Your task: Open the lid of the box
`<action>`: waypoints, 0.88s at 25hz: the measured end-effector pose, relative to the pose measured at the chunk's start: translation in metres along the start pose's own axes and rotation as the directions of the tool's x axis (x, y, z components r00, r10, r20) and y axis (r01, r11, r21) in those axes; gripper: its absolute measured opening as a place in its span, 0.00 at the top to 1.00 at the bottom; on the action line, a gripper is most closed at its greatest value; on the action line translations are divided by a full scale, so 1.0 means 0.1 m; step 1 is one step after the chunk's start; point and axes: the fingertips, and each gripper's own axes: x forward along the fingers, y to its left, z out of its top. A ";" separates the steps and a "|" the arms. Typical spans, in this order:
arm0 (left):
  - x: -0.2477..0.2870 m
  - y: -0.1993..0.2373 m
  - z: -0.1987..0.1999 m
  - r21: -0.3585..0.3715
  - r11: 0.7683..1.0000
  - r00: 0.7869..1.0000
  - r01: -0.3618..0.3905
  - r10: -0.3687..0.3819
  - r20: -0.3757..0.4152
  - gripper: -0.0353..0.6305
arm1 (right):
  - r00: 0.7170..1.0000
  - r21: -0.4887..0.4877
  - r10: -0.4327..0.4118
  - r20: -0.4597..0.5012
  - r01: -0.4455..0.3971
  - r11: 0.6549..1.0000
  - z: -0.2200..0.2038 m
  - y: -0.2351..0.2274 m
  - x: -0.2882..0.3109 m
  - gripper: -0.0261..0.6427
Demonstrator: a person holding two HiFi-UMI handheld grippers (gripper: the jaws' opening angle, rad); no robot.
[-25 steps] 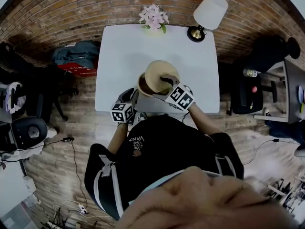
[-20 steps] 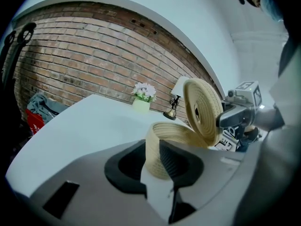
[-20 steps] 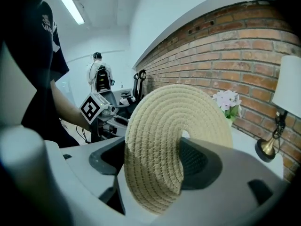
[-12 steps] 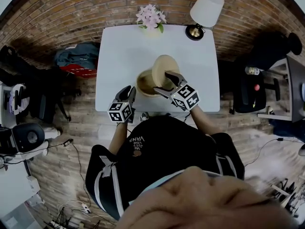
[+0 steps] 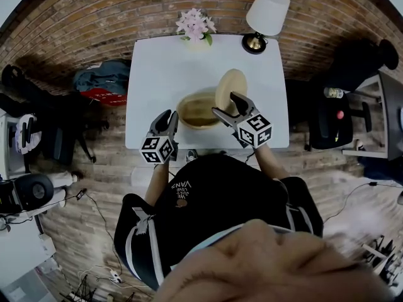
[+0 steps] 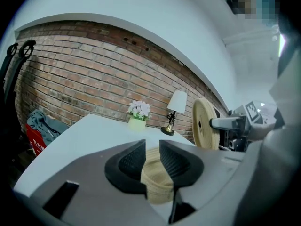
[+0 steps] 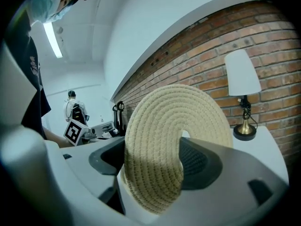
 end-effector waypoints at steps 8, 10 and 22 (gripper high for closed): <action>0.03 -0.23 0.15 0.028 1.000 0.999 0.010 -0.011 0.046 0.82 | 0.995 0.033 -0.066 0.071 0.064 0.997 0.07 -0.27 -0.33 0.46; 0.02 -0.29 0.16 0.034 0.999 0.999 0.012 -0.014 0.050 0.82 | 0.994 0.038 -0.076 0.084 0.073 0.997 0.08 -0.31 -0.41 0.46; 0.04 -0.54 0.21 0.073 0.997 0.997 0.029 -0.035 0.073 0.85 | 0.991 0.081 -0.103 0.082 0.096 0.992 -0.11 -0.44 -0.71 0.46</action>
